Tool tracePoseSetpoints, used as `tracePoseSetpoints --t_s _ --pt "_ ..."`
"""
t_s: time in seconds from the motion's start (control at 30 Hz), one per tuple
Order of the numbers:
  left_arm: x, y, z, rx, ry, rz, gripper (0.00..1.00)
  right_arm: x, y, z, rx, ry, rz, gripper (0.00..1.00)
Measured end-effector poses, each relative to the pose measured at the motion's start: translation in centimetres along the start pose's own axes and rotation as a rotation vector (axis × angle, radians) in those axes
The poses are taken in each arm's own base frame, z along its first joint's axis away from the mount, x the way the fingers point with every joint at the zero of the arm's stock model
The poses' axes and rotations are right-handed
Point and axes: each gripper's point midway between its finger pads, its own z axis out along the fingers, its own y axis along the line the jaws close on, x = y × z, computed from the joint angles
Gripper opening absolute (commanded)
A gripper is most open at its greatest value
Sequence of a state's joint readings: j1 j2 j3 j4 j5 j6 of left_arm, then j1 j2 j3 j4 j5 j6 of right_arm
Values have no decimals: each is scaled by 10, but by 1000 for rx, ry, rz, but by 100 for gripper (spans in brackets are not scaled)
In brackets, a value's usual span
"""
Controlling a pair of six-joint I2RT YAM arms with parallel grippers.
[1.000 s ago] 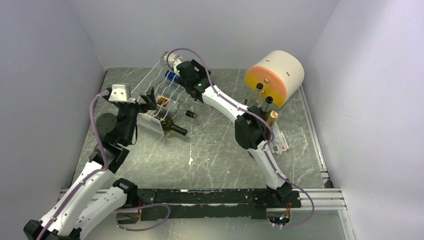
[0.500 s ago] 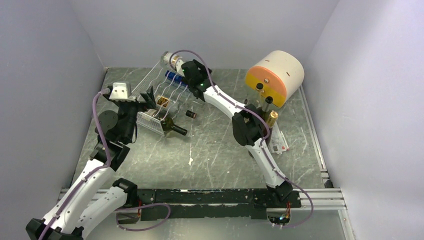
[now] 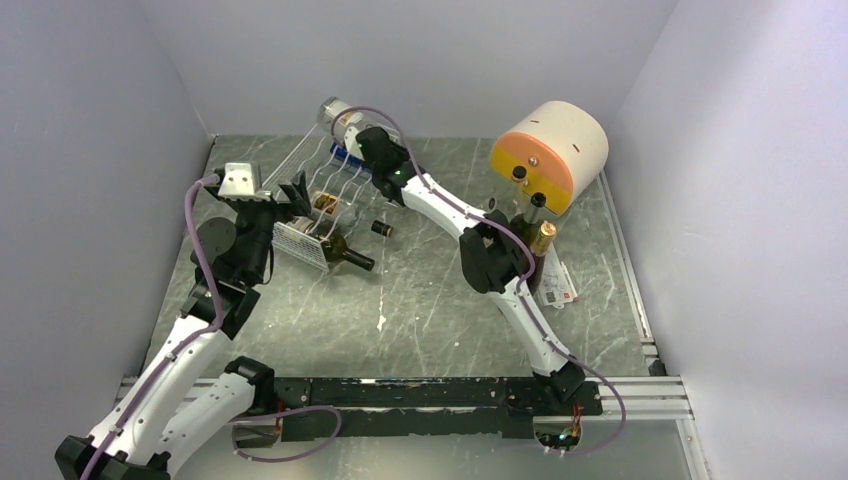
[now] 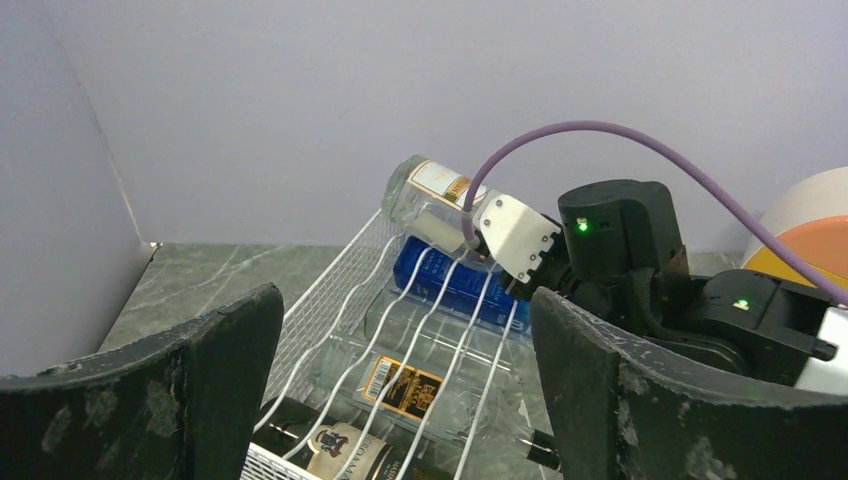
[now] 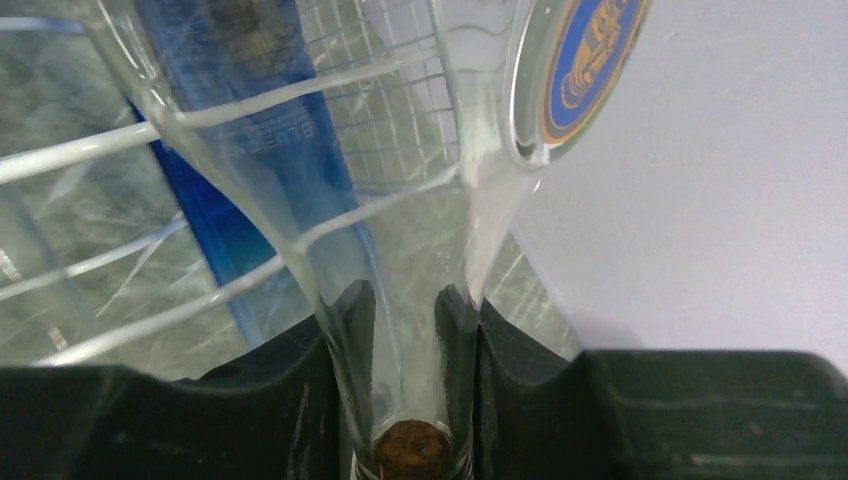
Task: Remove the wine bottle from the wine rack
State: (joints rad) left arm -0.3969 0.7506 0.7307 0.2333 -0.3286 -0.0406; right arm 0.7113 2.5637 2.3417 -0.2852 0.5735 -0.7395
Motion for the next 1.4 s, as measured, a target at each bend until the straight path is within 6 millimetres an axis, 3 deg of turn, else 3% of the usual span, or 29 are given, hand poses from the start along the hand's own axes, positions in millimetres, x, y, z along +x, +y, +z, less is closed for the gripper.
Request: tracePoseSetpoints --t_s 0.03,0.17,0.4,0.53,0.63,0.87,0.97,1.13,1.4 --pt "1 0 0 0 1 0 96 -1 0 -3 -8 -1 10 0" --pt "1 0 1 1 4 1 96 -12 7 -26 -63 -17 69 0" --pt "5 0 3 0 14 5 96 -18 34 -87 -258 -6 197 0" --pt "7 0 4 3 19 7 96 -18 60 -128 -423 1 363 0" --pt "7 0 4 3 19 7 97 -16 68 -156 -512 16 528 0" --pt "7 -1 4 6 19 10 97 -16 49 -212 -633 45 883 0" --pt "7 -3 4 19 19 15 97 -28 37 -228 -657 7 987 0" --pt "8 -14 3 88 21 26 96 -37 1 -255 -655 -67 1089 0" --pt "10 -40 3 230 24 28 95 -31 -26 -314 -705 -139 1106 0"
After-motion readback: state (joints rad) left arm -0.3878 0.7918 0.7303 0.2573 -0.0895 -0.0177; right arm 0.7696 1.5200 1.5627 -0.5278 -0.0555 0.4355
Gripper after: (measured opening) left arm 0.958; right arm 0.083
